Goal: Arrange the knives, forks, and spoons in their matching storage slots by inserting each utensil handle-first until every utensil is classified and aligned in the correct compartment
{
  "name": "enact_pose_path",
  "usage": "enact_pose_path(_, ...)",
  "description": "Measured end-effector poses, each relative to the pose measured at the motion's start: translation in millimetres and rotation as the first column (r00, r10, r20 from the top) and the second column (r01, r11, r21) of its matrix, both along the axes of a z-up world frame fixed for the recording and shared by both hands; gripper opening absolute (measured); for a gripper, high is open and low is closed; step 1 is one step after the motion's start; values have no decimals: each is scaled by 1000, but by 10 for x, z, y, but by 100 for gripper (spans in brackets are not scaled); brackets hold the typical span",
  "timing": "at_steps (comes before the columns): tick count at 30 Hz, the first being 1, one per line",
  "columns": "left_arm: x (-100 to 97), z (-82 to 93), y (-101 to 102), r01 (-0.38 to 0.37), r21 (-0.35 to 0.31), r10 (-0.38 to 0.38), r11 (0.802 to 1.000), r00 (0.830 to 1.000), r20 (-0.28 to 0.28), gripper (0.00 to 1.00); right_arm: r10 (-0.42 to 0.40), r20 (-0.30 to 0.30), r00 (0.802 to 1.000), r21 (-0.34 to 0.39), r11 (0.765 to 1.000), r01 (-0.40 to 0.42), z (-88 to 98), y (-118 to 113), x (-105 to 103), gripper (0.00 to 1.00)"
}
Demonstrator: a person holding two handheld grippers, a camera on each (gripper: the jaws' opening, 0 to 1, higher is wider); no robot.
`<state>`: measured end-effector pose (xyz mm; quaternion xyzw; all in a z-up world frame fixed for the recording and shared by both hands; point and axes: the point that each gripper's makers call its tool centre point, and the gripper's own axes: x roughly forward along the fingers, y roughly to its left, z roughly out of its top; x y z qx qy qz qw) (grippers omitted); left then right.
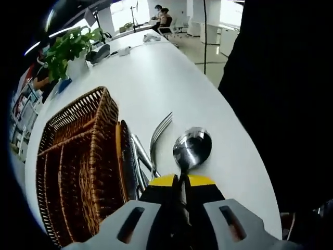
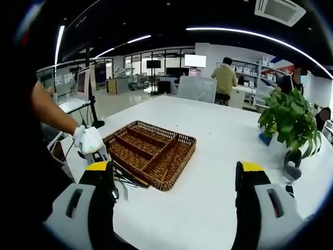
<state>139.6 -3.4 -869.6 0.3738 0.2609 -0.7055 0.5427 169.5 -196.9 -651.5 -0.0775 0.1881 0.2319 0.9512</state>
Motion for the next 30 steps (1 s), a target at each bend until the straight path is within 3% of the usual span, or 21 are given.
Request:
enact_pose_path(5,29,16,5,18,4,-18,1000,999,30,3,-1,3,1000,0,1000,1,13,-8,-10,100)
enact_pose_path(9,92,57,1,-16,7,16,1000,999,42,1,2,7,1000,-5,1000,-2,35,-7,-5,100)
enact_pose_path(14,100,104,24,-2,17,0,1000,996,94,0,12,10,1000,-7,1000,-12,54,32,4,100)
enact_pose_path(30,215,396,77,-115,30,109,993,981,162,0,30,26,999,-3,1000,-30,82,91,4,100)
